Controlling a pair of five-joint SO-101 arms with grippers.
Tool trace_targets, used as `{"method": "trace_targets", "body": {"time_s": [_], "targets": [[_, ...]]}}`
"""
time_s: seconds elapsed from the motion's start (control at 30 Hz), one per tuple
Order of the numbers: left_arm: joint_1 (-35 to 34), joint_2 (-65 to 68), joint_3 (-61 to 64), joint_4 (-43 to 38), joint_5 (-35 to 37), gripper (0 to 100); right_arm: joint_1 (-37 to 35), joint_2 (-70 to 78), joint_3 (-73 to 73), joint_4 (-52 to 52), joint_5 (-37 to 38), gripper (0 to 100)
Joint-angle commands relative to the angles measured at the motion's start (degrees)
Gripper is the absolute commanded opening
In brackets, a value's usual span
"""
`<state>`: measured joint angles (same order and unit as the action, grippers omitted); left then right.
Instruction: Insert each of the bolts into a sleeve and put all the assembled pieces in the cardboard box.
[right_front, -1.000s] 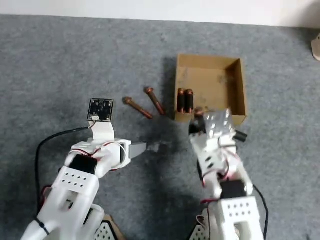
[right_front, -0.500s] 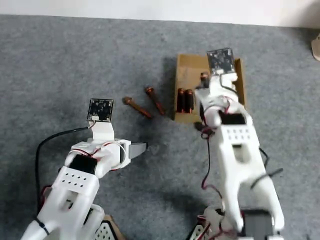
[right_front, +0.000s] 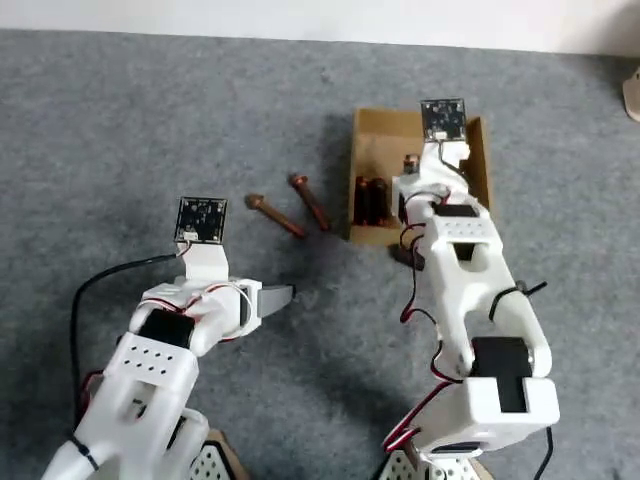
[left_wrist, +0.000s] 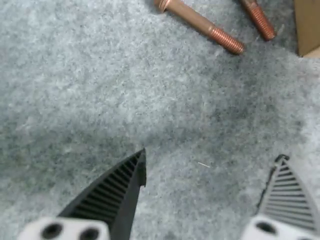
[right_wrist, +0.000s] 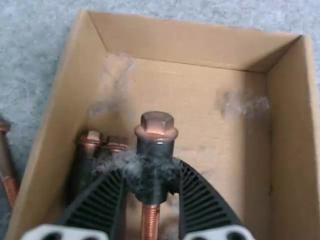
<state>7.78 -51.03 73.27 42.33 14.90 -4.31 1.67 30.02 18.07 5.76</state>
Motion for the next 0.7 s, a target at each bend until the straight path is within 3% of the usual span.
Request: {"method": "trace_targets", "body": {"time_s": [0.0,0.13,0.33,0.67], "targets": [[-0.3,-0.8,-1.5,0.2,-1.1,36,0.4,-1.4,-3.6,-1.1,-0.5,8.1],[-0.3,-0.8,-1.5,0.2,-1.1,36,0.5,-1.5,-3.6,0.8,-0.1,19.4],[0.0,-0.8,-1.5,0.2,-4.1,36,0.3,-5.9,-3.5,8.7,4.2,20.3],[0.0,-0.8,-1.5,0.2,-4.2,36,-4.4,-19.6,-3.6,31.9,31.7,20.3]]}}
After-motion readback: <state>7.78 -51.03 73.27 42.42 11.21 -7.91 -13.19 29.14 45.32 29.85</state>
